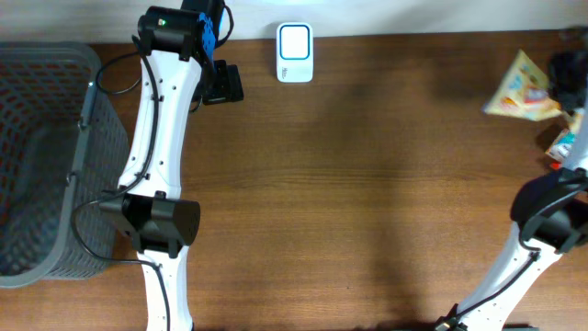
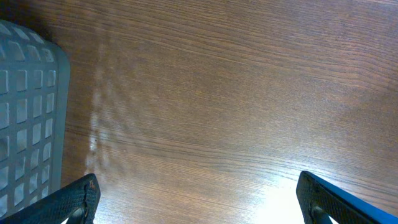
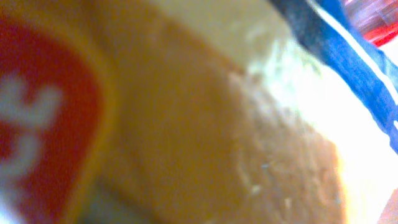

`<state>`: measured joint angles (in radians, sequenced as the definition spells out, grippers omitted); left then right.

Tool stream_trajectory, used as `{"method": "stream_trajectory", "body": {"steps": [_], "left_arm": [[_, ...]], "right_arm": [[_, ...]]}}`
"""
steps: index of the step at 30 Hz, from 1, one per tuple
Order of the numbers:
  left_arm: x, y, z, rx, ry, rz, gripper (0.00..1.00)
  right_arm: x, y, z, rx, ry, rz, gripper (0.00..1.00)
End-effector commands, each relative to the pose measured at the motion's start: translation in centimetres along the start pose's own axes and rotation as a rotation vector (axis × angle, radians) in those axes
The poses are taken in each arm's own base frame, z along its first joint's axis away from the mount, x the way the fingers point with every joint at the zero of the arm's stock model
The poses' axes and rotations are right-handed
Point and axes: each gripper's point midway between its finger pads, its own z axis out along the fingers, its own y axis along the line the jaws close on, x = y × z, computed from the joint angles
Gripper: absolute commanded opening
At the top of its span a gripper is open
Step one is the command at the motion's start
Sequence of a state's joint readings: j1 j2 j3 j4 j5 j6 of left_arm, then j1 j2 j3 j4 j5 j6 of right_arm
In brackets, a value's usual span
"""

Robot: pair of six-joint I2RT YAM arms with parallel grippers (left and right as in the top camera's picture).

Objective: Scan the item barcode
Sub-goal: 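Carry the yellow bag right and drop it off the table edge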

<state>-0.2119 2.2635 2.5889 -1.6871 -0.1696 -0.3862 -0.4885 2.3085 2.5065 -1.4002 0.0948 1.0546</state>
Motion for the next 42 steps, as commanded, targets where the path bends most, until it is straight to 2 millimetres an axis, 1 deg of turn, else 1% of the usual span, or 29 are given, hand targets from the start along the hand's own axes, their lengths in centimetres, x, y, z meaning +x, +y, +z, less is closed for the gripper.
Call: {"method": "stream_trajectory", "body": {"steps": [1,3,6,7,8,10,11,13,16,18,19,20,22,23,24,25,27,28,31,33,34,35,36,37,39,40,42], "left_arm": [[0.0,0.1,-0.2,-0.008,-0.008,-0.004,0.99],[0.0,0.1,-0.2,-0.008,-0.008,-0.004,0.99],[0.1,-0.2,-0.2,-0.006,-0.008,0.003,0.99],[0.1,-0.2,-0.2,-0.006,-0.008,0.003,0.99],[0.1,-0.2,-0.2,-0.006,-0.008,0.003,0.99],[0.1,-0.2,-0.2,-0.006,-0.008,0.003,0.99],[0.1,-0.2,-0.2,-0.006,-0.008,0.003,0.99],[0.1,-0.2,-0.2,-0.006,-0.008,0.003,0.99],[0.1,-0.2,-0.2,-0.006,-0.008,0.003,0.99],[0.1,-0.2,-0.2,-0.006,-0.008,0.003,0.99],[0.1,-0.2,-0.2,-0.006,-0.008,0.003,0.99],[0.1,-0.2,-0.2,-0.006,-0.008,0.003,0.99],[0.1,-0.2,-0.2,-0.006,-0.008,0.003,0.99],[0.1,-0.2,-0.2,-0.006,-0.008,0.003,0.99],[0.1,-0.2,-0.2,-0.006,-0.008,0.003,0.99],[0.1,-0.2,-0.2,-0.006,-0.008,0.003,0.99],[0.1,-0.2,-0.2,-0.006,-0.008,0.003,0.99],[0.1,-0.2,-0.2,-0.006,-0.008,0.003,0.99],[0.1,-0.2,-0.2,-0.006,-0.008,0.003,0.99],[0.1,-0.2,-0.2,-0.006,-0.008,0.003,0.99],[0.1,-0.2,-0.2,-0.006,-0.008,0.003,0.99],[0.1,-0.2,-0.2,-0.006,-0.008,0.003,0.99],[0.1,-0.2,-0.2,-0.006,-0.008,0.003,0.99],[0.1,-0.2,-0.2,-0.006,-0.008,0.003,0.99],[0.1,-0.2,-0.2,-0.006,-0.008,0.003,0.99],[0.1,-0.2,-0.2,-0.006,-0.008,0.003,0.99],[0.1,-0.2,-0.2,-0.006,-0.008,0.003,0.99]], "right_arm": [[-4.0,-3.5,0.2,0.111,-0.102,-0.062,0.04],[-4.8,-4.6,0.7,0.135,-0.099,-0.055,0.06],[-5.5,-5.7,1.3,0.157,-0.094,-0.039,0.12],[-5.9,-6.1,1.4,0.164,-0.097,-0.033,0.23],[-6.0,-6.2,1.4,0.165,-0.100,-0.030,0.44],[-6.3,-6.4,1.3,0.175,-0.109,-0.035,0.71],[-6.3,-6.4,1.3,0.175,-0.106,-0.054,0.79],[-6.2,-6.3,1.2,0.173,-0.096,-0.102,0.88],[-5.3,-5.5,0.3,0.115,-0.046,-0.156,0.92],[-4.5,-4.8,-1.2,0.054,-0.016,-0.156,0.92],[-4.2,-4.3,-2.4,0.012,-0.004,-0.158,0.92],[-3.7,-3.6,-4.2,-0.044,0.003,-0.176,0.93],[-3.0,-2.8,-7.0,-0.113,-0.001,-0.200,0.96],[-2.1,-2.1,-9.0,-0.167,-0.001,-0.259,0.99],[-1.2,-1.7,-10.4,-0.199,0.004,-0.301,0.98],[0.1,-1.5,-12.1,-0.232,0.016,-0.352,0.99],[2.3,-1.3,-14.3,-0.260,0.021,-0.434,0.99],[4.7,-1.1,-16.0,-0.278,0.033,-0.511,0.99],[9.7,-0.8,-18.2,-0.305,0.068,-0.696,0.99],[13.7,-0.5,-19.9,-0.331,0.075,-0.859,0.99],[14.7,-0.7,-20.7,-0.324,0.056,-0.897,0.99],[15.2,-1.0,-21.2,-0.319,0.044,-0.916,0.99],[15.9,-1.4,-22.2,-0.320,0.028,-0.944,0.99],[17.0,-2.0,-23.7,-0.350,0.020,-0.995,0.99],[17.9,-3.1,-26.2,-0.400,-0.006,-1.074,0.99],[18.5,-4.5,-28.2,-0.436,-0.025,-1.128,0.99],[19.5,-5.7,-30.2,-0.499,-0.030,-1.179,0.99]]}}
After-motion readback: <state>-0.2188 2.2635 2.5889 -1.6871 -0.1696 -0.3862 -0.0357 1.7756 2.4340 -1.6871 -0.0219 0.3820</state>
